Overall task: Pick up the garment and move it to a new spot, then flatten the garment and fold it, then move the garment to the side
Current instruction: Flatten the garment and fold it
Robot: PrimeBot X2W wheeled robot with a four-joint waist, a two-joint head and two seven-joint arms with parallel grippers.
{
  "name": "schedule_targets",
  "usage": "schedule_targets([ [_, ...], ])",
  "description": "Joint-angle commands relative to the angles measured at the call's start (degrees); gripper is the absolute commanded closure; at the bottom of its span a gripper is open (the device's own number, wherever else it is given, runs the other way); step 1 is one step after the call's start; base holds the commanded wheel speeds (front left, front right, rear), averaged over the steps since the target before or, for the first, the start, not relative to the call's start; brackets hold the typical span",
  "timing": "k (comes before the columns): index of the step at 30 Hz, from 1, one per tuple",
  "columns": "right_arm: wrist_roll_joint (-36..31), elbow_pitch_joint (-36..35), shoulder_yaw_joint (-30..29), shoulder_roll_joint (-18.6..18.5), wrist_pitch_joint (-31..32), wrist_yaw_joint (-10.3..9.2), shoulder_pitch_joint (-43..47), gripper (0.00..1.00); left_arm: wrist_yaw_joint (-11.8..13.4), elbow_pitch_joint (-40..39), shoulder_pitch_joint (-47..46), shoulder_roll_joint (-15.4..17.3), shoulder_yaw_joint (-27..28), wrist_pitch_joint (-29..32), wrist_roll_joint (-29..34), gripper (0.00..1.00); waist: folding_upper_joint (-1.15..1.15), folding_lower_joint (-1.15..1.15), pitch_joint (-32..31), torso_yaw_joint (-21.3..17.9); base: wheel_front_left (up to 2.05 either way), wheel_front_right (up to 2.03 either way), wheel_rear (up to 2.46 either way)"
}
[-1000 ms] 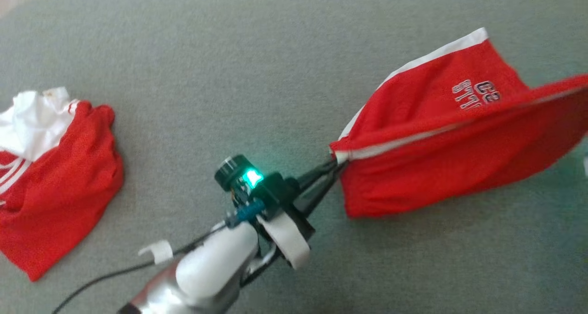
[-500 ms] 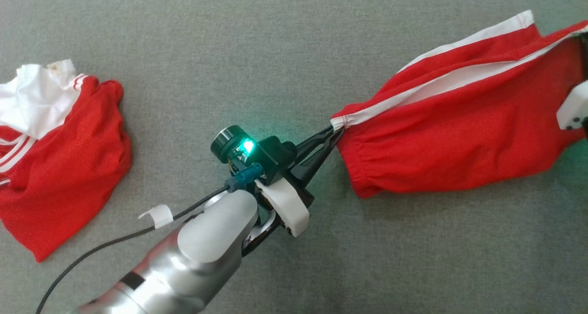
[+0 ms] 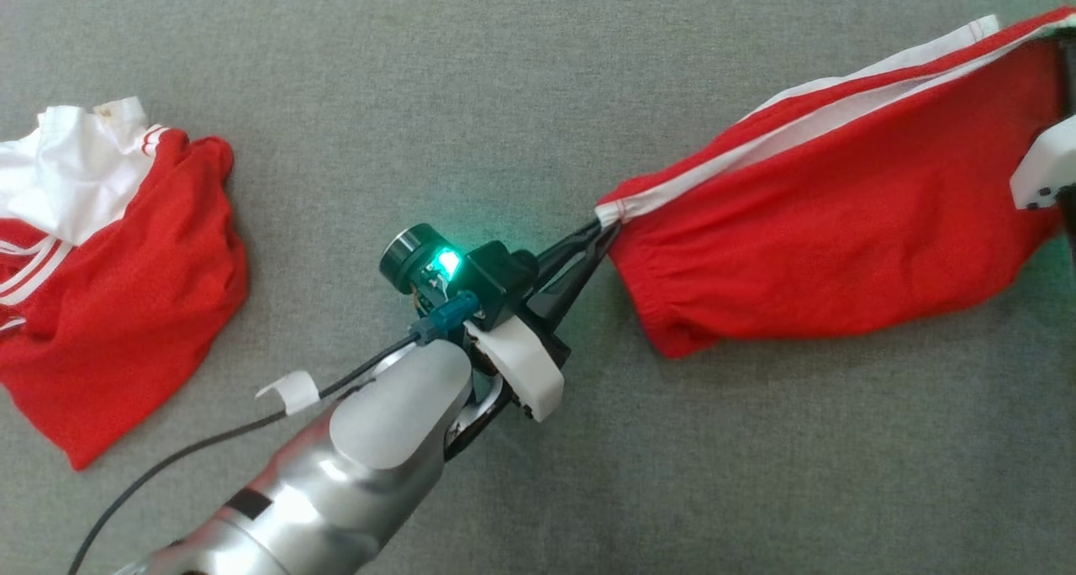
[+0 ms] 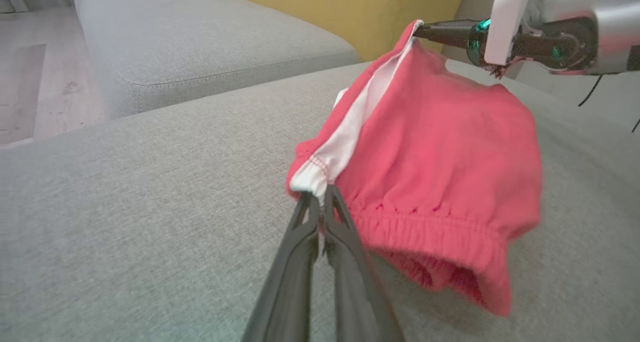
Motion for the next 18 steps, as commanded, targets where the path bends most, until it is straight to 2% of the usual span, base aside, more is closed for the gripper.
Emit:
schedule_targets([
  [1, 0.8, -0.6, 1.2, -0.1, -1.3, 0.37, -1.1, 0.00, 1.0, -0.7, -1.4, 0.3, 2.3, -0.9, -0.4, 0.00, 0.00, 0.00, -0.1, 0.0, 0.00, 0.00, 0.00],
  [5, 3.6, 0.4, 2.9, 0.9, -2.8, 0.37, -0.7, 0.00, 2.0, -0.2, -0.8, -0.1, 2.7, -1.4, -0.4, 0.00, 0.00, 0.00, -0.8, -0.1, 0.00, 0.00, 0.00],
  [7, 5.8, 0.3, 4.0, 1.0, -3.2, 0.37, 0.4, 0.00, 3.4, -0.2, -0.1, -0.2, 3.3, -1.8, -0.2, 0.00, 0.00, 0.00, -1.6, -0.2, 0.00, 0.00, 0.00],
  [11, 13.0, -0.5, 5.3, 0.5, -3.3, 0.37, 4.0, 0.00, 9.8, -3.0, 2.7, -0.3, 7.0, -2.2, 1.5, 0.00, 0.00, 0.00, -3.1, -0.3, 0.00, 0.00, 0.00],
  [15, 20.0, -0.9, 6.7, -2.0, -0.9, 0.37, 7.7, 0.00, 16.8, -12.5, 8.7, 0.0, 13.1, -2.2, 6.0, 0.00, 0.00, 0.00, -4.2, 0.3, 0.00, 0.00, 0.00],
  [18, 24.6, -0.9, 6.9, -3.9, 1.0, 0.37, 9.8, 0.00, 20.8, -20.0, 14.5, -0.4, 17.7, -2.2, 9.2, 0.00, 0.00, 0.00, -4.5, 1.2, 0.00, 0.00, 0.00],
])
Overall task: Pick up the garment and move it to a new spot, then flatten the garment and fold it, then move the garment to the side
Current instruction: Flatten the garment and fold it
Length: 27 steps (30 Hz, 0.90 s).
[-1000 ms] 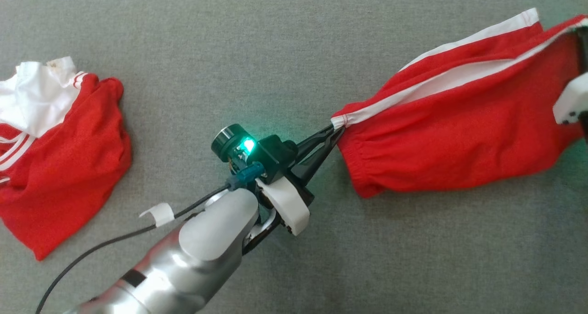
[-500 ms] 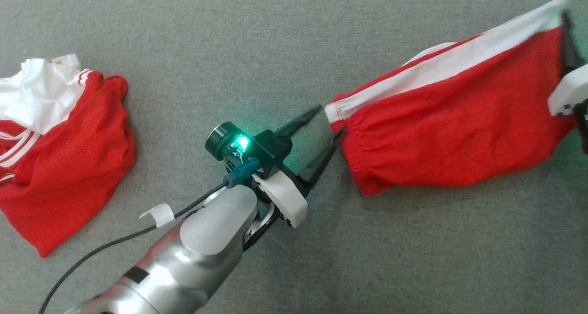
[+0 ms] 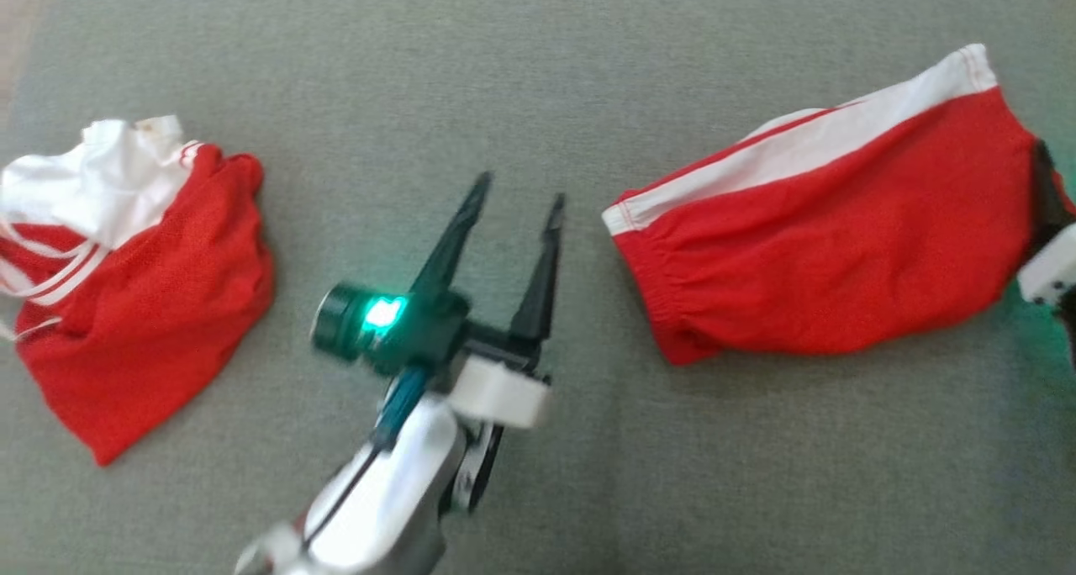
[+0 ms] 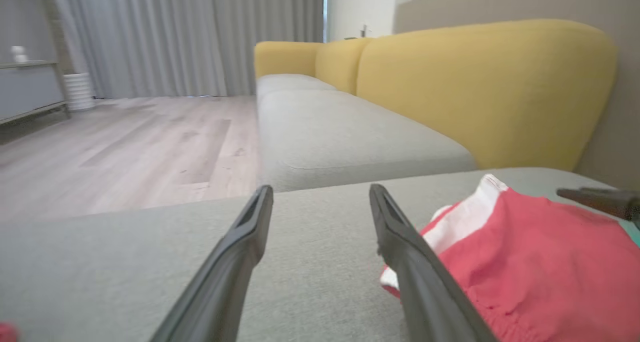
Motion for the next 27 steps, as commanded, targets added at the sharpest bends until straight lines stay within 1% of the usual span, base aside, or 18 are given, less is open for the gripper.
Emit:
schedule_targets([
  [1, 2.3, -1.2, 0.9, -1.9, 0.9, 0.37, 0.5, 0.00, 2.0, -5.3, 2.9, 0.0, 4.5, -0.3, 1.2, 0.00, 0.00, 0.01, -0.3, 1.0, 0.00, 0.00, 0.00],
  [2, 3.4, -0.9, 0.9, -2.3, 1.8, 0.37, 1.0, 0.00, 2.6, -7.5, 4.8, -0.3, 5.8, -0.3, 1.9, 0.00, 0.00, 0.01, -0.3, 1.3, 0.00, 0.00, 0.00],
  [3, 5.7, 0.0, 0.9, -2.8, 3.7, 0.37, 1.5, 0.00, 3.6, -11.8, 8.3, -0.9, 7.6, -0.3, 3.6, 0.00, 0.00, 0.01, -0.3, 2.1, 0.00, 0.00, 0.00],
  [4, 5.7, 0.0, 0.9, -2.8, 3.7, 0.37, 1.5, 0.00, 3.6, -11.8, 8.3, -0.9, 7.6, -0.3, 3.6, 0.00, 0.00, 0.01, -0.3, 2.1, 0.00, 0.00, 0.00],
  [6, 8.1, 0.9, 0.7, -2.9, 6.0, 0.37, 1.8, 0.00, 4.0, -15.2, 11.2, -1.3, 8.6, -0.3, 5.3, 0.00, 0.00, 0.01, -0.2, 3.0, 0.00, 0.00, 0.00],
  [10, 12.8, 2.5, 0.9, -2.2, 12.0, 0.37, 2.9, 0.00, 3.7, -19.1, 15.3, -1.7, 8.8, -0.3, 7.3, 0.00, 0.00, 0.01, -0.6, 4.6, 0.00, 0.00, 0.00],
  [11, 14.2, 2.7, 1.2, -1.9, 14.4, 0.37, 3.5, 0.35, 3.6, -19.5, 16.0, -1.8, 8.8, -0.3, 7.6, 0.00, 0.00, 0.01, -0.9, 4.9, 0.00, 0.00, 0.00],
  [12, 15.4, 2.5, 1.6, -1.7, 16.3, 0.37, 4.1, 0.75, 3.5, -19.8, 16.6, -1.8, 8.8, -0.3, 8.0, 0.00, 0.00, 0.01, -1.2, 5.1, 0.00, 0.00, 0.00],
  [13, 16.4, 2.1, 1.8, -1.7, 17.4, 0.37, 4.6, 1.00, 3.5, -20.1, 17.0, -1.9, 8.9, -0.3, 8.3, 0.00, 0.00, 0.01, -1.5, 5.2, 0.00, 0.00, 0.00],
  [15, 17.6, 1.2, 2.3, -2.0, 17.7, 0.37, 5.1, 1.00, 3.5, -20.3, 17.7, -1.9, 9.3, -0.3, 8.8, 0.00, 0.00, 0.01, -2.2, 4.8, 0.00, 0.00, 0.00],
  [17, 17.7, 0.9, 2.6, -2.8, 15.9, 0.37, 5.3, 1.00, 3.4, -20.4, 18.4, -1.9, 10.0, -0.3, 9.1, 0.00, 0.00, 0.01, -3.1, 4.0, 0.00, 0.00, 0.00],
  [23, 17.8, 1.6, 3.6, -4.0, 11.9, 0.37, 6.6, 1.00, 2.7, -19.4, 21.2, -1.9, 12.6, -0.3, 11.2, 0.00, 0.00, 0.01, -6.6, -0.5, 0.00, 0.00, 0.00],
  [27, 18.1, 2.0, 3.8, -6.2, 9.9, 0.37, 8.7, 1.00, 1.6, -19.0, 22.8, -1.9, 14.0, -0.3, 12.2, 0.00, 0.00, 0.01, -7.8, -2.9, 0.00, 0.00, 0.00],
])
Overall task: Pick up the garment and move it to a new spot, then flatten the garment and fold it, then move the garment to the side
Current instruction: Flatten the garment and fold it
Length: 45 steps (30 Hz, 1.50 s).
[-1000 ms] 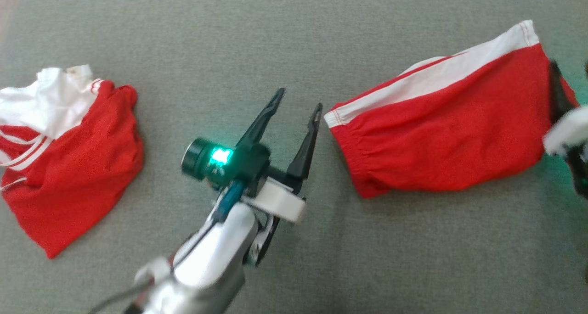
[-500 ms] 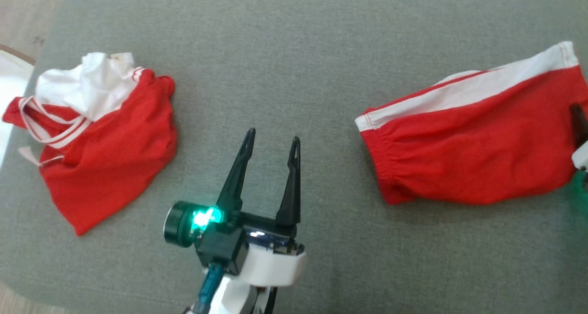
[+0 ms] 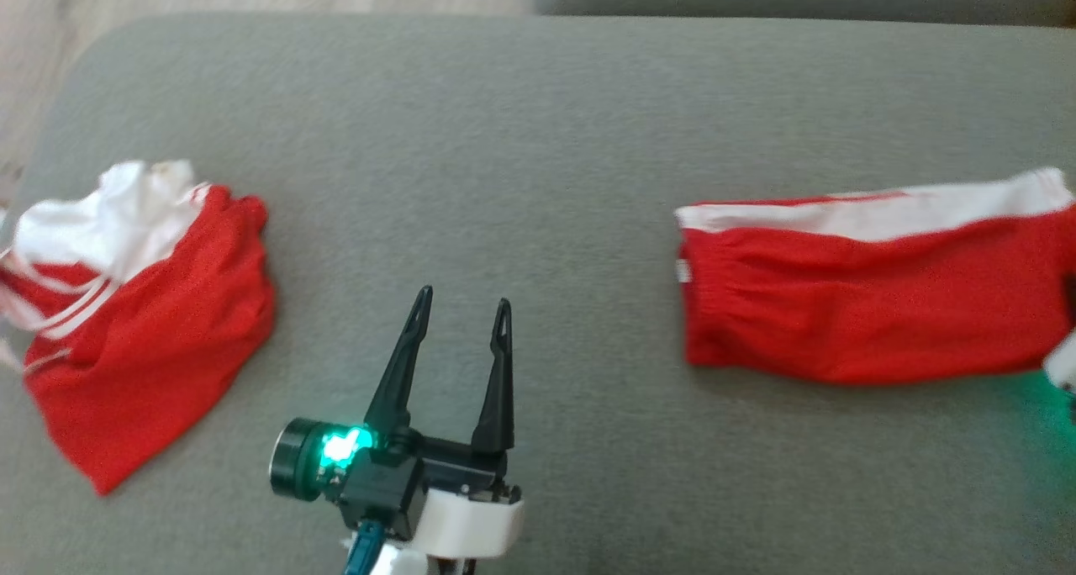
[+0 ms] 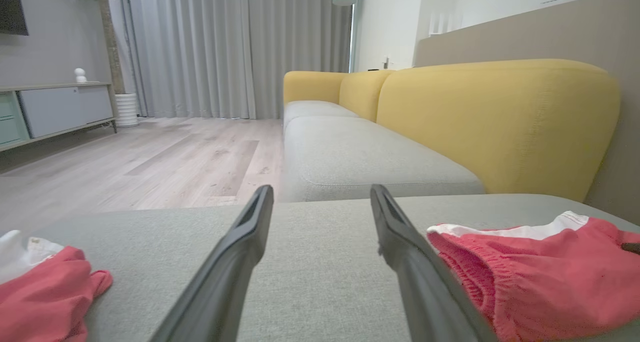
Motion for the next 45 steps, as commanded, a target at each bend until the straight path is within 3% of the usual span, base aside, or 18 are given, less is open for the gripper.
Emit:
schedule_targets([
  [1, 0.5, -0.8, 0.6, -3.1, -1.3, 0.37, 0.9, 1.00, -0.4, -1.6, -0.9, -0.3, 2.2, -0.3, 0.5, 0.00, 0.00, 0.01, -1.1, -1.8, 0.00, 0.00, 0.00],
  [7, -0.5, -2.8, 1.3, -4.0, -6.5, 0.37, 0.0, 1.00, -1.9, -1.0, -0.5, -0.3, 3.2, -0.3, 0.8, 0.00, 0.00, 0.01, -1.3, -3.8, 0.00, 0.00, 0.00],
  [15, -2.9, -11.7, 5.0, -1.3, -10.9, 0.37, -2.4, 1.00, -3.1, 0.4, -0.2, -0.3, 2.8, -0.3, 0.3, 0.00, 0.00, 0.01, -2.6, -3.8, 0.00, 0.00, 0.00],
  [27, -9.7, -26.5, 15.3, 7.2, -8.6, 0.37, 3.3, 1.00, -3.1, 0.7, 1.1, -0.3, 2.8, -0.3, -0.6, 0.00, 0.00, 0.01, -4.7, -0.9, 0.00, 0.00, 0.00],
  [28, -9.8, -27.3, 16.1, 8.3, -8.1, 0.37, 4.4, 0.95, -3.1, 0.6, 1.2, -0.3, 2.9, -0.3, -0.6, 0.00, 0.00, 0.01, -4.8, -0.7, 0.00, 0.00, 0.00],
  [29, -10.0, -27.8, 16.9, 9.1, -7.6, 0.37, 5.5, 0.57, -3.1, 0.6, 1.3, -0.3, 3.0, -0.3, -0.6, 0.00, 0.00, 0.01, -4.9, -0.5, 0.00, 0.00, 0.00],
  [30, -10.4, -28.2, 17.2, 9.6, -7.5, 0.37, 6.5, 0.00, -3.1, 0.6, 1.4, -0.3, 3.0, -0.3, -0.6, 0.00, 0.00, 0.01, -5.1, -0.3, 0.00, 0.00, 0.00],
  [36, -11.0, -33.2, 11.0, 10.0, -13.4, 0.37, 12.3, 0.00, -2.7, 0.2, 3.4, -0.3, 4.3, -0.3, -0.5, 0.00, 0.00, 0.01, -8.3, -0.6, 0.00, 0.00, 0.00],
  [40, -15.5, -36.5, 3.3, 9.1, -14.7, 0.37, 18.6, 0.00, -2.8, -0.2, 6.2, -0.3, 6.4, -0.3, -0.3, 0.00, 0.00, 0.01, -11.2, -2.1, 0.00, 0.00, 0.00],
  [45, -21.8, -42.0, -6.4, 11.4, -15.0, 0.37, 27.9, 0.00, -2.7, -1.8, 9.4, -0.3, 9.4, -0.3, 0.1, 0.00, 0.00, 0.01, -13.5, -3.7, 0.00, 0.00, 0.00],
])
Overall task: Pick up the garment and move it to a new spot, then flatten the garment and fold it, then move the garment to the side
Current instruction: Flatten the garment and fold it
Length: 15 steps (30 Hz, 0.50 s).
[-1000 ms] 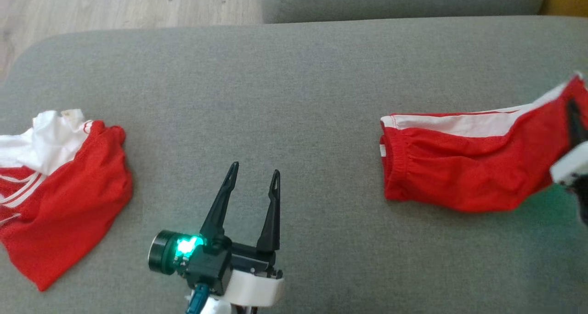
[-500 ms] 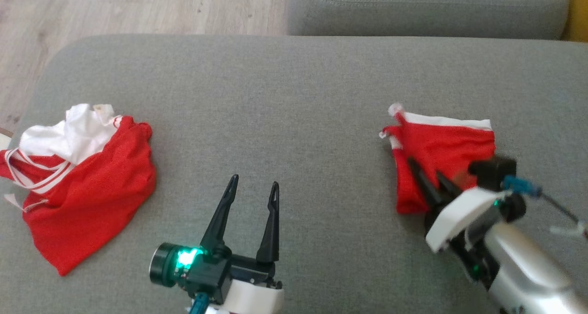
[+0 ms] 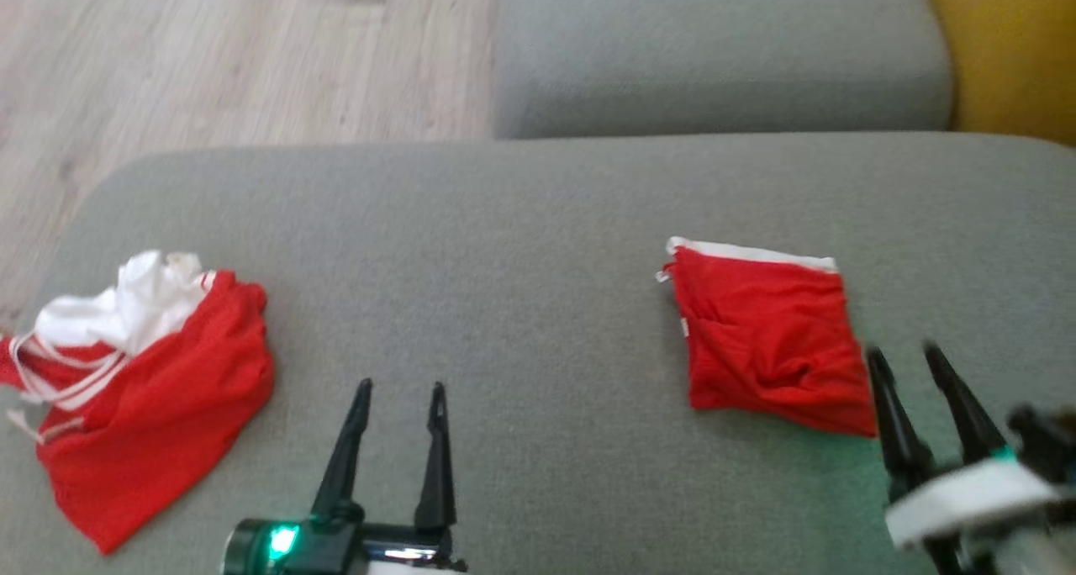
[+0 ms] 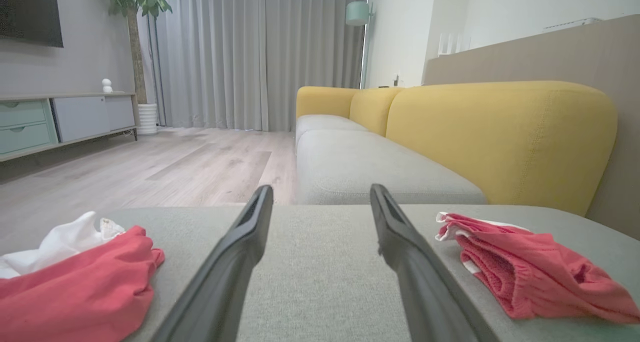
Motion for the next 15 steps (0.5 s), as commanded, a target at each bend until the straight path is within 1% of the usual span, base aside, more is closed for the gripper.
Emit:
schedule_targets([
  [1, -2.0, -2.6, -1.5, 0.4, -0.7, 0.37, 1.3, 0.00, 0.2, -2.5, -1.1, -0.4, 2.7, -0.3, 0.4, 0.00, 0.00, 0.00, -1.4, -0.9, 0.00, 0.00, 0.00],
  [4, -4.5, -3.7, -5.0, 3.0, -0.8, 0.37, 6.0, 0.00, -0.2, -2.9, 0.6, -0.4, 3.8, -0.3, 1.0, 0.00, 0.00, 0.00, -2.0, -0.9, 0.00, 0.00, 0.00],
  [5, -5.1, -3.4, -5.9, 3.6, -0.8, 0.37, 6.8, 0.93, -0.4, -2.9, 1.0, -0.4, 4.1, -0.3, 1.3, 0.00, 0.00, 0.00, -2.1, -0.8, 0.00, 0.00, 0.00],
  [6, -5.6, -2.8, -6.3, 4.0, -0.8, 0.37, 7.3, 1.00, -0.6, -2.9, 1.4, -0.4, 4.2, -0.3, 1.4, 0.00, 0.00, 0.00, -2.2, -0.5, 0.00, 0.00, 0.00],
  [10, -6.0, 0.3, -6.7, 5.1, -0.7, 0.37, 5.2, 1.00, -1.0, -3.0, 1.8, -0.4, 3.9, -0.3, 1.5, 0.00, 0.00, 0.00, -1.9, 1.1, 0.00, 0.00, 0.00],
  [15, -4.9, 7.3, -3.9, 5.1, 1.6, 0.37, -3.2, 1.00, -1.2, -3.1, 1.1, -0.4, 2.6, -0.3, 1.6, 0.00, 0.00, 0.00, -0.8, 4.2, 0.00, 0.00, 0.00],
])
